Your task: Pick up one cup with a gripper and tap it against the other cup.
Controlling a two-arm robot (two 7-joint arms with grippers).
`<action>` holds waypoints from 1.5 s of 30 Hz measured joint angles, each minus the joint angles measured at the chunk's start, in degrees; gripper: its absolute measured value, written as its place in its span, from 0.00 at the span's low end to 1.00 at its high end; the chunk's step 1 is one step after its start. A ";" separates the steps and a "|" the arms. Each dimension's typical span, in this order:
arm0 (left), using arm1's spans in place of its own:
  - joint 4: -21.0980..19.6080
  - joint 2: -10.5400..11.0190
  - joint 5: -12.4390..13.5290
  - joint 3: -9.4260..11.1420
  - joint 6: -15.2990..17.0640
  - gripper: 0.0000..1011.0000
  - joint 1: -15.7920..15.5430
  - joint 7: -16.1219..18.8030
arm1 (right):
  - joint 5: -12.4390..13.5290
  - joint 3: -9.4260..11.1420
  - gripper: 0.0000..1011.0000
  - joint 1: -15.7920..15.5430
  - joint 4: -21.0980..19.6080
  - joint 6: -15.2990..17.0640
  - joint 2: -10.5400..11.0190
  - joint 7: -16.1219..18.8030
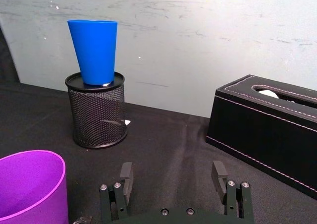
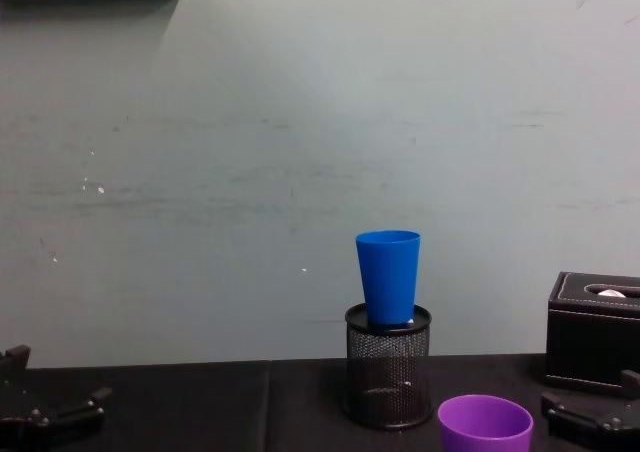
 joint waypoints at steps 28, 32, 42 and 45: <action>0.00 0.00 0.00 0.00 0.00 1.00 0.00 0.00 | 0.04 -0.01 0.99 -0.03 -0.06 -0.14 0.00 -0.01; 0.00 0.00 0.00 0.00 0.00 1.00 0.00 0.00 | 0.04 -0.01 0.99 -0.03 -0.05 -0.14 0.00 -0.01; 0.00 0.00 0.00 0.00 0.00 1.00 0.00 0.00 | 0.04 -0.01 0.99 -0.03 -0.05 -0.14 0.00 -0.01; 0.00 0.00 0.00 0.00 0.00 1.00 0.00 0.00 | 0.04 -0.01 0.99 -0.03 -0.05 -0.14 0.00 -0.01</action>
